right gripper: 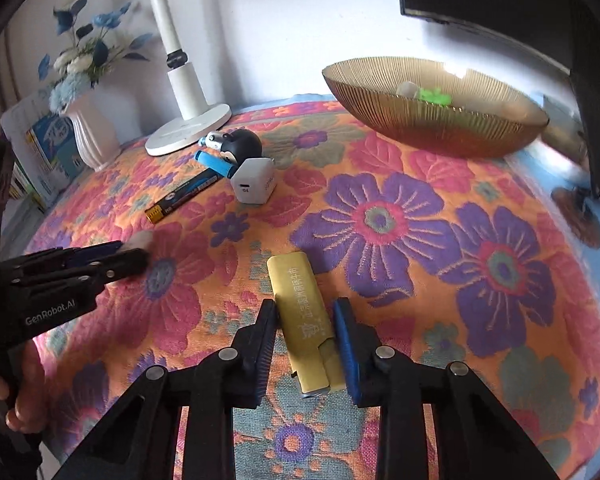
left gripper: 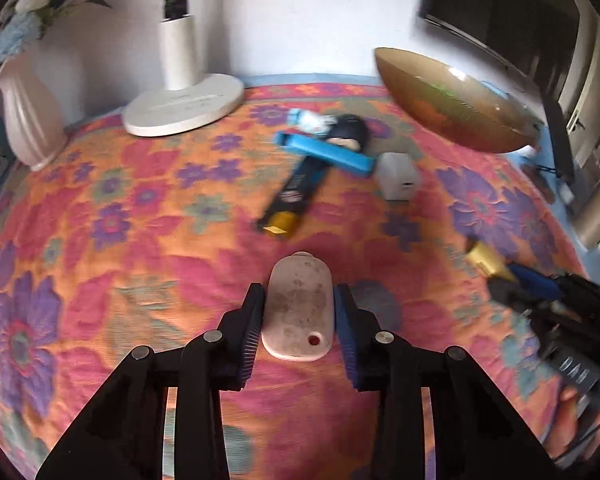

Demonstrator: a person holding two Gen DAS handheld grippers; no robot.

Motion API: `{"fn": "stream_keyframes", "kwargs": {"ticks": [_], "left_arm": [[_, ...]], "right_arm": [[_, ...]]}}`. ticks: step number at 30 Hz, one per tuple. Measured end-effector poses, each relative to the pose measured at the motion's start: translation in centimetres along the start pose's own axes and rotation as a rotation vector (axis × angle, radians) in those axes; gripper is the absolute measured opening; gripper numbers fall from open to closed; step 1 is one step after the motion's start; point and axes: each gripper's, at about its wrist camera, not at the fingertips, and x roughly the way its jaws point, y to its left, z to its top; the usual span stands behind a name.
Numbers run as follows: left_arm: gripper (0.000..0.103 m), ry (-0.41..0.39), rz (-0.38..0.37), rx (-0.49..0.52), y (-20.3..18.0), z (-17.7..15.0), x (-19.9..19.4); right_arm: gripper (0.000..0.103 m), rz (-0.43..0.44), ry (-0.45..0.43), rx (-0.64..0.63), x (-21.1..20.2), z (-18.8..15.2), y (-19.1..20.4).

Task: Organize rigid objects
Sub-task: 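Grasp the pink oval case with left tool while right tool grasps the yellow box, then carry the pink case and yellow box into the amber bowl and release both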

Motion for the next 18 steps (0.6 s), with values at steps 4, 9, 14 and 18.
{"fn": "stream_keyframes", "kwargs": {"ticks": [4, 9, 14, 18], "left_arm": [[0.032, -0.011, -0.084, -0.05, 1.7, -0.5, -0.1], [0.032, -0.024, -0.019, -0.002, 0.7, -0.6, -0.3], [0.032, -0.055, -0.015, 0.019, 0.3, -0.5, -1.0], [0.032, -0.124, -0.04, -0.02, 1.1, 0.3, -2.8]], "right_arm": [[0.041, 0.001, 0.034, -0.036, 0.3, 0.5, 0.9], [0.024, -0.085, 0.013, -0.135, 0.4, -0.2, 3.6], [0.022, -0.001, -0.015, -0.136, -0.8, 0.2, 4.8], [0.018, 0.003, -0.086, -0.122, -3.0, 1.6, 4.3]]}}
